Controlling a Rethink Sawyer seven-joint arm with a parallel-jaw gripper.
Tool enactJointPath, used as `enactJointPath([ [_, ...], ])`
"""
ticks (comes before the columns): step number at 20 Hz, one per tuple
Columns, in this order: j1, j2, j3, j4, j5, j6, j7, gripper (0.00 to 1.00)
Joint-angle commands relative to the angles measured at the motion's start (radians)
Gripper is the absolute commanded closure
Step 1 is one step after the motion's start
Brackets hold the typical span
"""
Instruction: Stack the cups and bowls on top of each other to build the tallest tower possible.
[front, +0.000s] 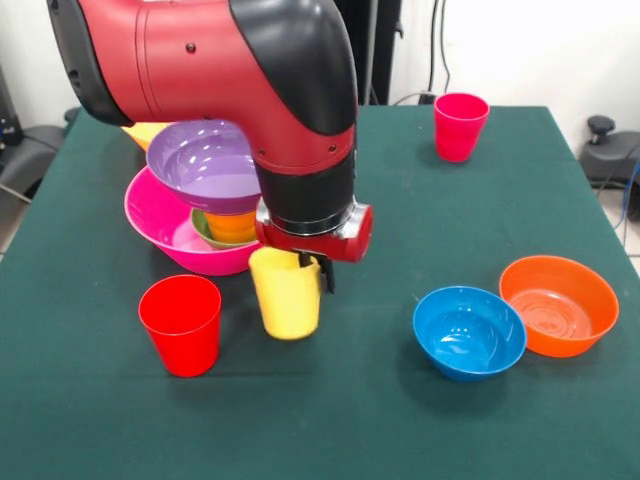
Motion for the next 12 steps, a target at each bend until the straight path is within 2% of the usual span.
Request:
enactJointPath([
  [1, 0.011, -0.002, -0.024, 0.074, -0.084, -0.098, -0.076, 1.00],
  [4, 0.024, -0.076, -0.036, 0.126, -0.062, -0.081, -0.042, 1.00],
  [7, 0.043, -0.173, -0.038, 0.160, -0.037, -0.018, -0.046, 1.00],
  [12, 0.076, -0.277, -0.048, 0.188, -0.007, 0.065, -0.030, 1.00],
])
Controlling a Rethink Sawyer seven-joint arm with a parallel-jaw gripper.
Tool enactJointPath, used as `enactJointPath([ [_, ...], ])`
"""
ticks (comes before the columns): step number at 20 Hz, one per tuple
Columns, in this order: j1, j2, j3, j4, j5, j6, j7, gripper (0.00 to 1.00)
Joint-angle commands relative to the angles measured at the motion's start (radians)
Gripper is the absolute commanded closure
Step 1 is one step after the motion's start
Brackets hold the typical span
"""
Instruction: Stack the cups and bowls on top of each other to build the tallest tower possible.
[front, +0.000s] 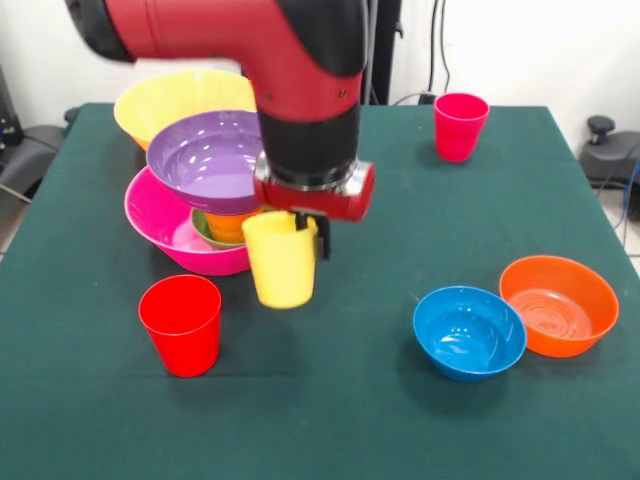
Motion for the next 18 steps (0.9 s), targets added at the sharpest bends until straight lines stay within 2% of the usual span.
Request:
enactJointPath([
  [1, 0.060, -0.163, -0.018, 0.086, 0.002, 0.104, -0.023, 1.00],
  [11, 0.090, -0.242, -0.036, 0.068, 0.036, 0.202, -0.023, 1.00],
  [15, 0.086, -0.320, -0.043, 0.111, 0.057, 0.259, -0.030, 1.00],
  [18, 0.064, -0.362, -0.036, 0.166, 0.080, 0.247, -0.044, 1.00],
])
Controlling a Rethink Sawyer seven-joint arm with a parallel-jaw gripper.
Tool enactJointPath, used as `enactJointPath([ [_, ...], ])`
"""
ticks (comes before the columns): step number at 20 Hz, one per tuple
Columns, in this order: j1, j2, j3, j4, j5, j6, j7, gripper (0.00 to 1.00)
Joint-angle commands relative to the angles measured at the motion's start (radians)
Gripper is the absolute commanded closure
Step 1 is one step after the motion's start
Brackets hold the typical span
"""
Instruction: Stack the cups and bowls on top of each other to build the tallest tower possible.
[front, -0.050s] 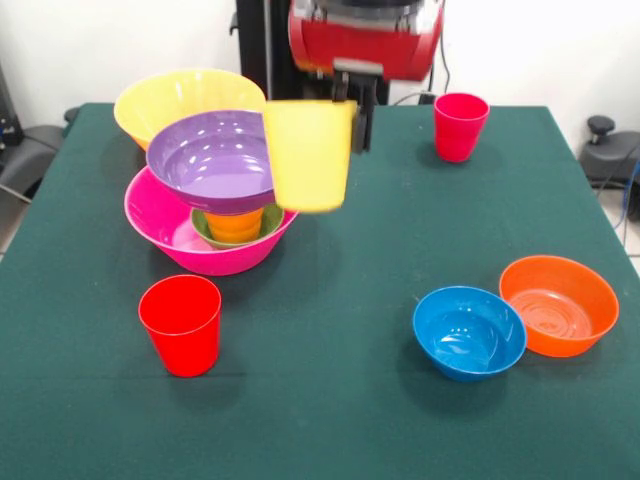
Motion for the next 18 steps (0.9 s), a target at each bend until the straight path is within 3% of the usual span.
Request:
enactJointPath([
  [1, -0.009, -0.100, -0.026, 0.146, 0.024, 0.118, -0.049, 1.00],
  [7, -0.047, -0.151, -0.023, 0.250, 0.040, 0.067, -0.069, 1.00],
  [18, -0.096, -0.173, -0.008, 0.317, 0.033, 0.026, -0.090, 1.00],
])
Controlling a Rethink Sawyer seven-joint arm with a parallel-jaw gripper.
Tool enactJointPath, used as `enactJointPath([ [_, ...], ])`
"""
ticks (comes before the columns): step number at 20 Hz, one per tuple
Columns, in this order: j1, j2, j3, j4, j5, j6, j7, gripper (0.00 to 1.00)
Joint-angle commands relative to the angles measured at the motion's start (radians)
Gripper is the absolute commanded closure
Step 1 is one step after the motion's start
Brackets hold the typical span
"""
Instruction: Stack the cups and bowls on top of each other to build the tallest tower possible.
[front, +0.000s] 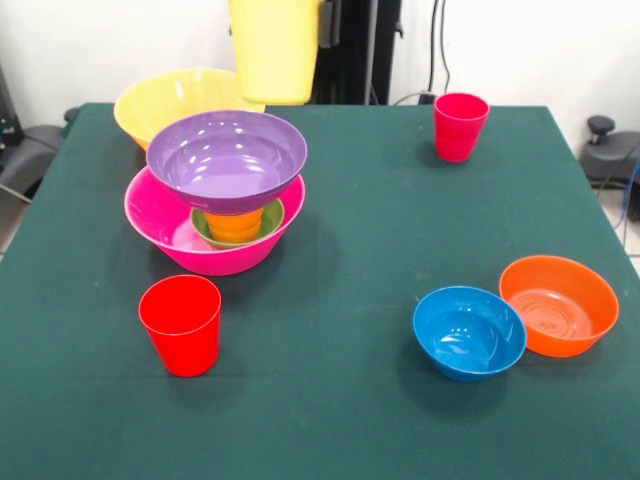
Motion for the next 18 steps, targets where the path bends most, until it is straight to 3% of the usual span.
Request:
enactJointPath([
  [1, -0.032, 0.001, -0.007, 0.160, -0.018, 0.004, -0.091, 1.00],
  [14, -0.082, -0.008, 0.012, 0.278, -0.041, -0.118, -0.074, 1.00],
  [18, -0.092, 0.020, 0.018, 0.290, -0.058, -0.168, -0.069, 1.00],
])
